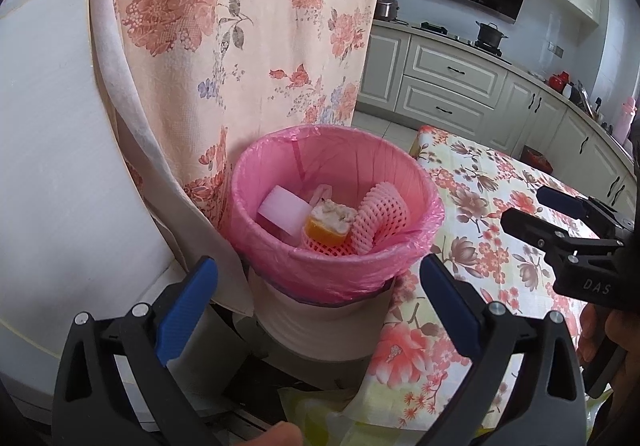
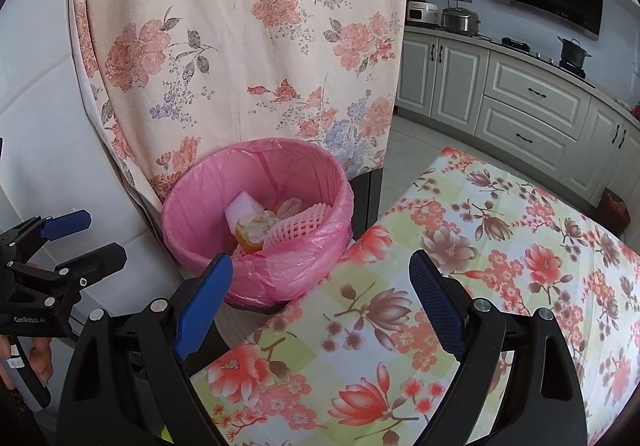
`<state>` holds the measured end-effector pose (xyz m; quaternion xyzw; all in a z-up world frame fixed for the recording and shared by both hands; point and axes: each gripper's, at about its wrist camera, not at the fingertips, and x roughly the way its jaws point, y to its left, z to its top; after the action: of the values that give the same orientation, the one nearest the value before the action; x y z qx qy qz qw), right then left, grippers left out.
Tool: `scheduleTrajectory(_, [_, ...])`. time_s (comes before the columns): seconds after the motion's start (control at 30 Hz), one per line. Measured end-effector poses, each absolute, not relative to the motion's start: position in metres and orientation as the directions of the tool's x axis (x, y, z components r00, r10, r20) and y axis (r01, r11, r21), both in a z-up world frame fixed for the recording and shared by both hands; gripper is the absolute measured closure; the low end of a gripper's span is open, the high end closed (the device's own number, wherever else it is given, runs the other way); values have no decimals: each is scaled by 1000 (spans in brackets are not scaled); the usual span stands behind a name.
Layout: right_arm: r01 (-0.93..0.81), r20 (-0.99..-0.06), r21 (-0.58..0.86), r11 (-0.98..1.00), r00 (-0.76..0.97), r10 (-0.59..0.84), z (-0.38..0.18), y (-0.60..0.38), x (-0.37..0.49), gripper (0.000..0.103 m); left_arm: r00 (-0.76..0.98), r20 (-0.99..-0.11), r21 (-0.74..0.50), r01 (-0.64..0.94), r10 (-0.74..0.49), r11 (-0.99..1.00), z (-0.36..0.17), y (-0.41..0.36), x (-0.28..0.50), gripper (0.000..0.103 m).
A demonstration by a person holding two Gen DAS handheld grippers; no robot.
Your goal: Collect trash
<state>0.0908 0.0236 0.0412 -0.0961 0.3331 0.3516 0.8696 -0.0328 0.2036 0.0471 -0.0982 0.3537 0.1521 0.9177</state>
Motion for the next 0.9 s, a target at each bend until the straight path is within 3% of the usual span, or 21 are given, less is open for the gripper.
scheduleTrajectory(0.9, [-678,-651,68,732,526,548,39,25,91,19,700,-681,-80,-364,216,928,47,211,-34,5])
